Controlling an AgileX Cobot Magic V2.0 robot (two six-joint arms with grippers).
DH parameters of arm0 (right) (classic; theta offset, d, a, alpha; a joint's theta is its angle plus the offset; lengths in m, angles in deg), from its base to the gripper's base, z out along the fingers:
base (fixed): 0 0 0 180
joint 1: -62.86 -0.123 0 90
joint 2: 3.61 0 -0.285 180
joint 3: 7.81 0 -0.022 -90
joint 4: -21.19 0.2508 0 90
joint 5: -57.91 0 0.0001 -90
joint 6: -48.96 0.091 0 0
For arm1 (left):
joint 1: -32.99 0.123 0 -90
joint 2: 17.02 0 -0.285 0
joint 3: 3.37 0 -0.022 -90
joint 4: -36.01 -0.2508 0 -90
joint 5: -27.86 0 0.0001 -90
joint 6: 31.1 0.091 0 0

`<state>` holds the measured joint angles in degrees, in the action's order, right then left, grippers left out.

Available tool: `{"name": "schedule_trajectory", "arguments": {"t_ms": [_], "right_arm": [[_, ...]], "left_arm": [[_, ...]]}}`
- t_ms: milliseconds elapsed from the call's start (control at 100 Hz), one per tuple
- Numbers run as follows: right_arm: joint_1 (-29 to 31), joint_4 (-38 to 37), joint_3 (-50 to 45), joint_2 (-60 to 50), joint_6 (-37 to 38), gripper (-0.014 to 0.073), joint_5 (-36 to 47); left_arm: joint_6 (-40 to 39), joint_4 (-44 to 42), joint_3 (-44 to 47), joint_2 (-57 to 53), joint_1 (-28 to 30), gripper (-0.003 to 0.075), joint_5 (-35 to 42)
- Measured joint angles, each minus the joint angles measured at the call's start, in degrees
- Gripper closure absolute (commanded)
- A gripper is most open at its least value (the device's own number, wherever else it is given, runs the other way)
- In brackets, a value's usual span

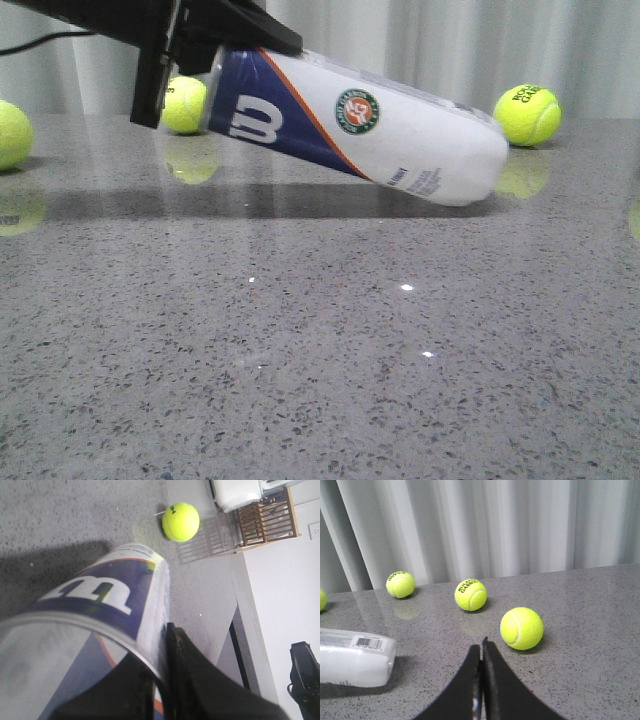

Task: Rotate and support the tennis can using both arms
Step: 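Lift and rotate the can upright with the left gripper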

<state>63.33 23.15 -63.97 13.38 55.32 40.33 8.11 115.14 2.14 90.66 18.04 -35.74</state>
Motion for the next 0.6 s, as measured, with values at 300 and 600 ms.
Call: {"name": "schedule_trajectory", "arguments": {"t_ms": [300, 600], "right_arm": [[0.0, 0.0, 0.0, 0.0, 0.0, 0.0659, 0.0], [0.0, 0.0, 0.0, 0.0, 0.0, 0.0659, 0.0]], "left_arm": [[-9.14, -21.05, -13.56, -10.94, 1.03, 0.0741, -2.63], [-25.89, -51.55, -25.62, -15.6, -1.29, 0.0741, -7.94]]}}
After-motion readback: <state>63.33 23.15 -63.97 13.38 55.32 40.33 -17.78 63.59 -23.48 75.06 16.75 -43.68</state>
